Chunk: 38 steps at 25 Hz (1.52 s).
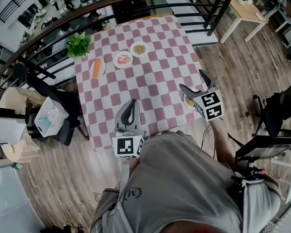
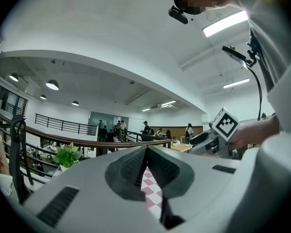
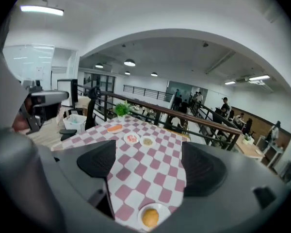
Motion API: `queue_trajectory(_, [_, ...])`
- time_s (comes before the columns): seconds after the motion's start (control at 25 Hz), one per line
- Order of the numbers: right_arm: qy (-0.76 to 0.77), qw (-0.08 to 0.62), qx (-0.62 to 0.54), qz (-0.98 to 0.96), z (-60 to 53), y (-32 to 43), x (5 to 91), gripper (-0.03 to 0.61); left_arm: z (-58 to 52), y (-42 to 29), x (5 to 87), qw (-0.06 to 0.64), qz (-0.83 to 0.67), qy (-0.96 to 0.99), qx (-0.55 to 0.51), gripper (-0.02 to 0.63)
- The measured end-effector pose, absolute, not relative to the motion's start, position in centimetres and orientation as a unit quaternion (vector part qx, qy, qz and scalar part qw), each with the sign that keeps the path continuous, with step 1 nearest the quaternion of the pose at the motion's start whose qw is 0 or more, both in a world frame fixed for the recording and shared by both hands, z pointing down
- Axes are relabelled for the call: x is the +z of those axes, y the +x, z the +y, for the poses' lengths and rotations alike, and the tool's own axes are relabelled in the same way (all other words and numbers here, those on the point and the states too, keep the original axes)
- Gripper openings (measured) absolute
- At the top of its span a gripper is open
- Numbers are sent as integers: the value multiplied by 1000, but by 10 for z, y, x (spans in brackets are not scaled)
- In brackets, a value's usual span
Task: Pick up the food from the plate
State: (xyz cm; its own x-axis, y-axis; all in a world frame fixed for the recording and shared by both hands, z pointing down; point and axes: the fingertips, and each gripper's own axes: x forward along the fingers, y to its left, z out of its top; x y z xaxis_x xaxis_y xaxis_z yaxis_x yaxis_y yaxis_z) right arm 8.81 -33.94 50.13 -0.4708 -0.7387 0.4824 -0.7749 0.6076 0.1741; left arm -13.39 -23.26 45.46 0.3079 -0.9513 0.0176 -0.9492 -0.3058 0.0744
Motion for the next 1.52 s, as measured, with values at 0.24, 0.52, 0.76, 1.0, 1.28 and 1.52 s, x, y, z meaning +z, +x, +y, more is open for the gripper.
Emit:
queue_trajectory(0.24, [402, 409, 84, -815, -345, 124, 596, 420, -227, -148, 460, 36, -596, 802, -2, 9])
queue_trajectory(0.52, [424, 456, 188, -760, -342, 171, 688, 195, -223, -153, 466, 51, -604, 795, 2, 9])
queue_trajectory(0.76, [392, 535, 230, -712, -320, 199, 771, 261, -219, -159, 471, 54, -611, 790, 19, 9])
queue_trajectory(1.0, [365, 571, 257, -690, -309, 211, 821, 264, -215, -169, 479, 62, -626, 777, 30, 10])
queue_trajectory(1.28, [368, 620, 253, -645, -311, 232, 855, 295, -215, -174, 478, 63, -632, 772, 44, 9])
queue_trajectory(1.52, [353, 621, 261, -649, -315, 233, 894, 321, -215, -174, 484, 67, -635, 768, 55, 9])
